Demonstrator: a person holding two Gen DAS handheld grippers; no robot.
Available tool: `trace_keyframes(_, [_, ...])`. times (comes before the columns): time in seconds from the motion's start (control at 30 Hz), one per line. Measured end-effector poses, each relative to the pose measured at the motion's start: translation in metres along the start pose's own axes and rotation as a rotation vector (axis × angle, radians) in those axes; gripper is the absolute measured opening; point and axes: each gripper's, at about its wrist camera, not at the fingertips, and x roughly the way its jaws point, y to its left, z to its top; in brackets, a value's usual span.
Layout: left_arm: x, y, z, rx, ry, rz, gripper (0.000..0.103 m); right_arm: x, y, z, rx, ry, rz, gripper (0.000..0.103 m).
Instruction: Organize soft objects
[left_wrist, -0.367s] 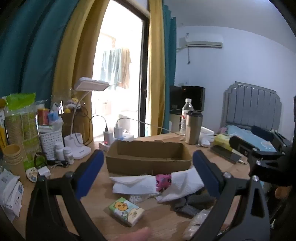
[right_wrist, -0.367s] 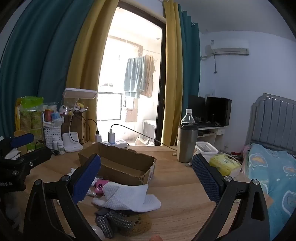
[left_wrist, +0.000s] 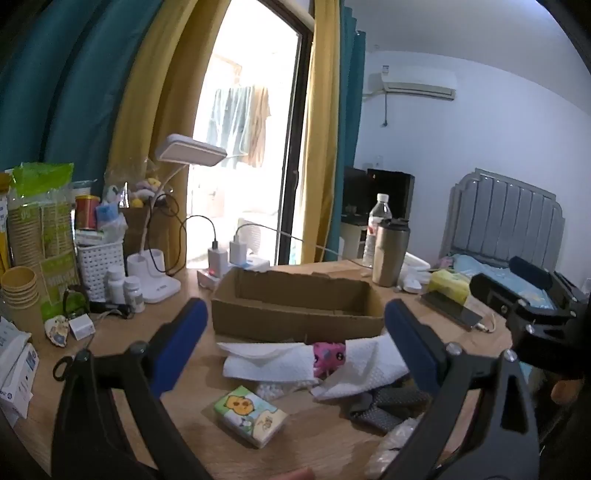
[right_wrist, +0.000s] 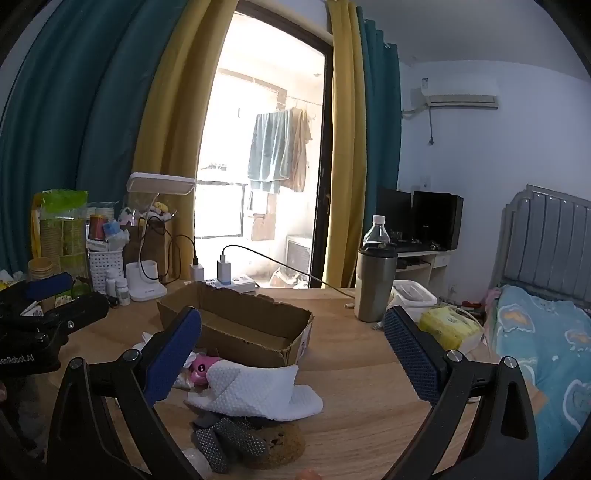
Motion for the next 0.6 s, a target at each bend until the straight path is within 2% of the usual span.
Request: trace_keyframes(0.6, [-0.0022,0.0032,-0.0060,-0.019,-0.006,0.006,0.098,-0.0067,0.0074,-0.0077,0.012,-0.012,0.014,0.101])
